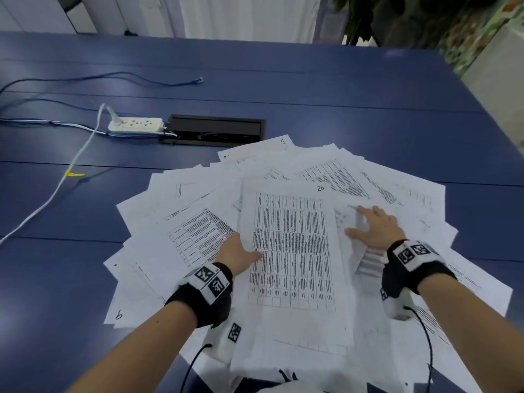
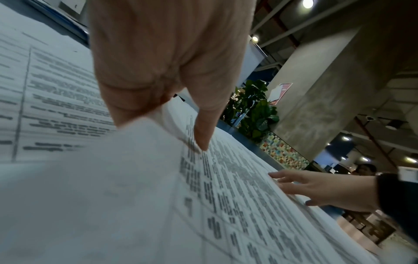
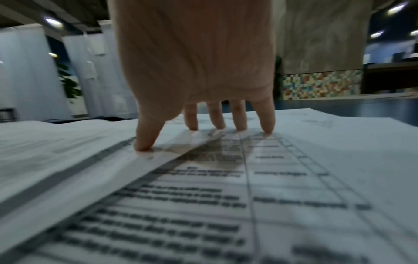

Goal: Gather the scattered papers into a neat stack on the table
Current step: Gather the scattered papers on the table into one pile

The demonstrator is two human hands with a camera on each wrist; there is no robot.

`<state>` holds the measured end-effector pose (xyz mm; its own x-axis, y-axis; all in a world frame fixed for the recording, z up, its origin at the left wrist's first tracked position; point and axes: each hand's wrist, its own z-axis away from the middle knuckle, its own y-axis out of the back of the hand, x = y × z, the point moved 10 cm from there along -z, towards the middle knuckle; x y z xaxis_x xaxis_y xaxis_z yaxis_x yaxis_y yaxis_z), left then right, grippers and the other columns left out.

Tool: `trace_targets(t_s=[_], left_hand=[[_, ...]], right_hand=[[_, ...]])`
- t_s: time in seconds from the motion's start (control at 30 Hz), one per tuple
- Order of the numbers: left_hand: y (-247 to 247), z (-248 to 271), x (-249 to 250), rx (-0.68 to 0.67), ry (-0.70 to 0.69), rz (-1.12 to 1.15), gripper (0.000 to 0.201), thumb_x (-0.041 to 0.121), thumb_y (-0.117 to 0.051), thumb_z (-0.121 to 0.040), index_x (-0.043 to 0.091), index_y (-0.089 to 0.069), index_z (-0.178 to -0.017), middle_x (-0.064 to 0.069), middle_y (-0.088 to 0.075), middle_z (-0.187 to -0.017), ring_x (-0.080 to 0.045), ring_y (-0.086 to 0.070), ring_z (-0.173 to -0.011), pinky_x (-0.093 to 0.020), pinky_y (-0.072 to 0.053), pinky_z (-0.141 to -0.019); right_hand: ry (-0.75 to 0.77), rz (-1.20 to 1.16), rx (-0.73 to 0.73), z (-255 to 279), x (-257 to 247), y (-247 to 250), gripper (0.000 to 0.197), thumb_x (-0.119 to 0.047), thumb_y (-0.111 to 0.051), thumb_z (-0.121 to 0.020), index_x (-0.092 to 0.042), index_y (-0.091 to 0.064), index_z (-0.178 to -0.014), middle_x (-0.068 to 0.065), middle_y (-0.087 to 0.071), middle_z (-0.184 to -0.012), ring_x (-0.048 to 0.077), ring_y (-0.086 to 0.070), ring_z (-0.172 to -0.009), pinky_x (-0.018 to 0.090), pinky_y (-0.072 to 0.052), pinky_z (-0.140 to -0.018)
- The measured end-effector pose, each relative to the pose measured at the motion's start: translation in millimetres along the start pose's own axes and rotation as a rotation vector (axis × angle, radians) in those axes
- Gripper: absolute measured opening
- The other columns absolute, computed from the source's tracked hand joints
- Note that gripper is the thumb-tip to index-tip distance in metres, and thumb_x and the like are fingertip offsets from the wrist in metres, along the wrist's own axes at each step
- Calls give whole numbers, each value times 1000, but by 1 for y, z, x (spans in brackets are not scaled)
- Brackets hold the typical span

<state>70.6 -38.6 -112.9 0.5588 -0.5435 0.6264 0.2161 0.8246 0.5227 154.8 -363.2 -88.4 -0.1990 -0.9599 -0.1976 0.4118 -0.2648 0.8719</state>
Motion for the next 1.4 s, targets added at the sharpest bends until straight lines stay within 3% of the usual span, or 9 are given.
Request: trace_targets(t_s=[0.13,0.23,0.4,0.6,0.8,0.93,1.03,1.23,1.4], left_hand=[[-3,-8,-2,-23,45,89,82,41,-74,-71,-5,-37,-127,-15,-57,-122,-32,-56,-111,-37,-47,-96],[1,-10,-5,13,62,164,75,34,-76,-72,-5,-42,-126,-17,-59,-122,-32,-58,-113,-43,-48,-99],[16,2,-11,110,71,150,88,18,-72,-78,-6,-14,-140,-22,-34,-145,-33,-34,-135,-41,-29,-114],[39,5,-25,50,-10,94,73,28,-64,-85,5,-27,-144,-10,-36,-149,-29,-36,-136,-43,-30,-113],[50,15,-19,187,-83,240,38,18,-45,-96,6,-41,-132,-10,-51,-136,-30,-49,-124,-40,-37,-106],[72,14,-16,260,-93,250,31,18,-48,-94,5,-51,-122,-11,-57,-127,-30,-54,-117,-38,-39,-101],[73,11,-19,196,-75,219,23,17,-52,-92,1,-60,-105,-16,-65,-111,-30,-60,-103,-36,-43,-94],[82,9,-34,207,-4,134,30,20,-43,-96,-3,-58,-109,-19,-61,-110,-33,-56,-107,-35,-42,-91],[59,17,-28,138,7,73,29,23,-38,-97,12,-35,-70,-2,-37,-70,-17,-36,-65,-29,-28,-57]], right_hand=[[101,145,66,30,-29,-16,47,-40,-51,-89,-19,-43,-130,8,-42,-132,32,-43,-118,43,-41,-95],[123,-31,100,32,-38,-10,28,-26,-45,-94,-6,-60,-108,13,-57,-113,26,-57,-88,33,-45,-78],[72,-62,115,10,-15,9,59,-35,-54,-90,-15,-34,-142,13,-29,-150,34,-29,-136,46,-28,-111],[88,23,55,22,-15,-5,62,-47,-63,-80,-18,-40,-130,9,-36,-133,30,-33,-124,42,-36,-99],[86,-115,-66,39,-21,-29,44,-36,-65,-84,-10,-41,-110,4,-47,-103,21,-48,-91,28,-38,-76],[109,-48,-61,42,-23,-29,31,-35,-65,-84,-11,-46,-85,5,-44,-93,19,-41,-91,30,-41,-82],[141,-143,-85,45,-24,-31,22,-22,-63,-87,-12,-47,-76,0,-49,-73,18,-46,-76,20,-36,-60],[8,-298,108,49,15,-10,12,-6,-57,-89,-6,-48,-81,9,-54,-84,23,-49,-79,27,-34,-68],[13,-357,85,58,1,-28,9,-9,-60,-86,-10,-51,-87,6,-55,-89,21,-51,-83,23,-35,-71]])
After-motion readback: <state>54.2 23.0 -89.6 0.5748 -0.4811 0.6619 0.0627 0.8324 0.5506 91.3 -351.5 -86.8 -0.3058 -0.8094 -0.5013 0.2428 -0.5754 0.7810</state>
